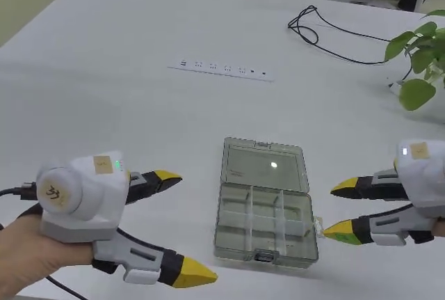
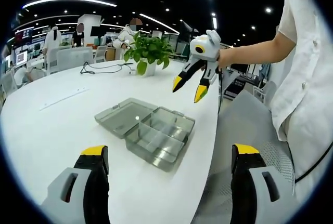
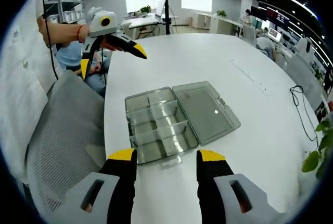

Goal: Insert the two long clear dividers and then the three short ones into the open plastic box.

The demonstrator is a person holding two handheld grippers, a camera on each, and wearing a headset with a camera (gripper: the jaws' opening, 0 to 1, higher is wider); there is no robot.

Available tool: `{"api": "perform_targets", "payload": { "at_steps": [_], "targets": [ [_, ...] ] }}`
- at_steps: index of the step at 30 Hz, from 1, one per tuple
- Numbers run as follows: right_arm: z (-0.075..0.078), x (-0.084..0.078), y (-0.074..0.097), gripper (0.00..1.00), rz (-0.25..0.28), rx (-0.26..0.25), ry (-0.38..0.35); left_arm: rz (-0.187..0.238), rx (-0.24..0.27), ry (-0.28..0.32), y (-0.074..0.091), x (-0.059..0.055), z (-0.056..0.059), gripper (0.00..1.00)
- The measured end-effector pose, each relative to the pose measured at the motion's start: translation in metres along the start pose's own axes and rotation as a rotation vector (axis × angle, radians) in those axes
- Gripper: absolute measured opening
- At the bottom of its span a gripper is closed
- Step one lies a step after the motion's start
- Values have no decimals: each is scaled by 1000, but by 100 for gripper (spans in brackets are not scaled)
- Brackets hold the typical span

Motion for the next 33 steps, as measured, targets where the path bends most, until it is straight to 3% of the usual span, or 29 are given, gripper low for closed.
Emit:
{"api": "perform_targets", "payload": {
  "at_steps": [9, 15, 33],
  "targets": [
    [-5, -24, 13, 61, 46, -25, -66, -11, 3, 5, -1, -7, -4, 100],
    [-6, -39, 16, 68, 45, -34, -81, -24, 3, 8, -2, -11, -5, 100],
    [-19, -49, 13, 82, 24, -26, -113, -42, 11, 26, -2, -21, -9, 100]
  ]
}}
Point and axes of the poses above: the centre of the closed fingertips' face, and the gripper's own axes: y roughly backward along the fingers, z roughly to its right, x roughly out of its top, the point moved 8 cm from there along y, roughly backward along the fingers
